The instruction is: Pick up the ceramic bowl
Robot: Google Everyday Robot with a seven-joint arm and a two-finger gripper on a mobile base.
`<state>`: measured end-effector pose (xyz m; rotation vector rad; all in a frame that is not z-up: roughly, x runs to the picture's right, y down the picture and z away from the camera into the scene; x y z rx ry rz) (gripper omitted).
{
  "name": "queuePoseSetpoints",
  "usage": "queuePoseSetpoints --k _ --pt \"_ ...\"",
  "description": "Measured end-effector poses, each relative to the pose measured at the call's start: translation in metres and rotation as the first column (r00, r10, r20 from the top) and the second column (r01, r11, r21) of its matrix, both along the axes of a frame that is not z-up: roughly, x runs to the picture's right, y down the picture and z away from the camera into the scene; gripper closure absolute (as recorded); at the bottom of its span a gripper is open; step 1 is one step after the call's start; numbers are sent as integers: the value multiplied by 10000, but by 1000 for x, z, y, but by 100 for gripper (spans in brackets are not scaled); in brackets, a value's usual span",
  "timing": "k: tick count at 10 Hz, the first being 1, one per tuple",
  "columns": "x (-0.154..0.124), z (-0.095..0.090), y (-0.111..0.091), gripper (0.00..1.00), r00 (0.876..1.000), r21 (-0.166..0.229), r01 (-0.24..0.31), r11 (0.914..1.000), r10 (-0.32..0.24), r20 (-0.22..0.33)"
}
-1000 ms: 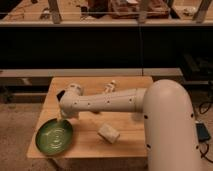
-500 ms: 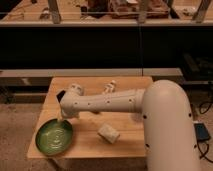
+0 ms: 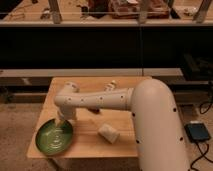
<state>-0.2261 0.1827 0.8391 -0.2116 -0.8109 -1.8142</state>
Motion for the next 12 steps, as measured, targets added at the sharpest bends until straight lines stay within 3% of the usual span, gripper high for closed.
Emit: queuePoseSetpoints --k 4,5,9,10,12 --pt "2 2 5 36 10000 -156 -31 9999 32 39" --pt "4 2 3 40 10000 -66 -65 10000 65 6" --pt "7 -3 -7 80 9995 203 -300 9993 302 -79" --pt "7 -4 -9 86 9994 277 -332 9991 335 -88" --pt "14 -14 -18 87 9987 643 -503 9967 506 -39"
